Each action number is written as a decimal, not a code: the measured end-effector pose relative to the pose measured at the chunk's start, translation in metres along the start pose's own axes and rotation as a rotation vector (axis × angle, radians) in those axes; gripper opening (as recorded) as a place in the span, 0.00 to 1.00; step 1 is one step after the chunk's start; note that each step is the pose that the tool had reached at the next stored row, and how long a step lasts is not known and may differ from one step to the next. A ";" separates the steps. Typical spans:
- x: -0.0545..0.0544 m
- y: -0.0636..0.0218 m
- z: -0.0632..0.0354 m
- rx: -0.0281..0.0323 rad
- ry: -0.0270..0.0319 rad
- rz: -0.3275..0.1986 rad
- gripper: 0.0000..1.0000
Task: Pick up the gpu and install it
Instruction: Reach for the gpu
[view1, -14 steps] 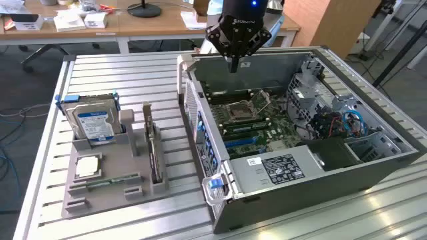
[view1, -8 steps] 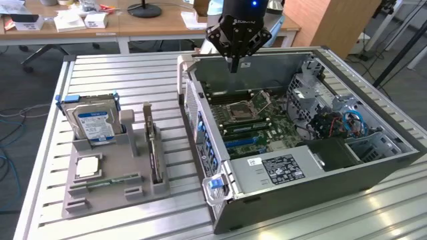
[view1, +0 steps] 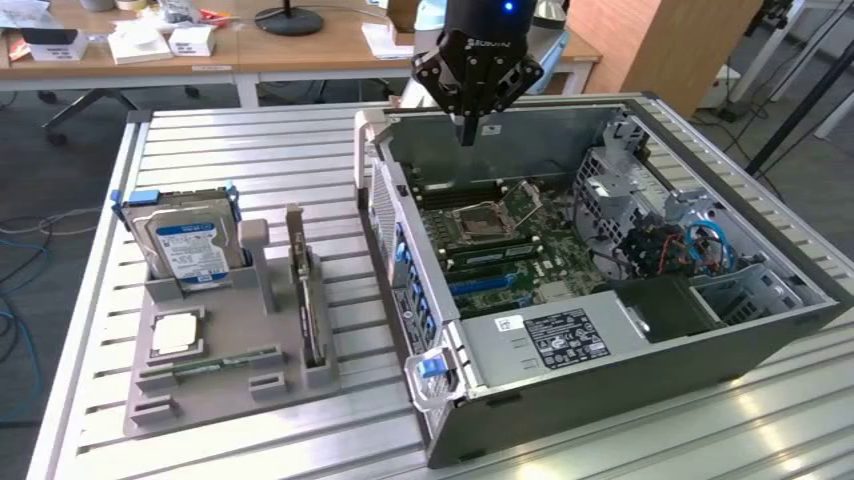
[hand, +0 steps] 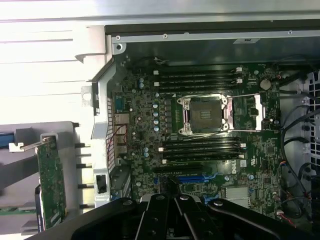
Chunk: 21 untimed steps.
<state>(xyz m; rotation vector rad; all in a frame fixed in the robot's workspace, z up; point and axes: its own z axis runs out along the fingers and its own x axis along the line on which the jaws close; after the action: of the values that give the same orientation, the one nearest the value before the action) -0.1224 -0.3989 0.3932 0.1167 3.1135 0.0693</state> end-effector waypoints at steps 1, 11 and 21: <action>0.001 -0.0001 0.0000 -0.0003 0.0000 0.000 0.10; 0.035 -0.0026 -0.0007 -0.0004 0.0002 0.000 0.10; 0.073 -0.0054 -0.0013 -0.0003 0.0003 0.000 0.10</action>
<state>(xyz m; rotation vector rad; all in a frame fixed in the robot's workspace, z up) -0.1956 -0.3988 0.3925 0.1167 3.1137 0.0698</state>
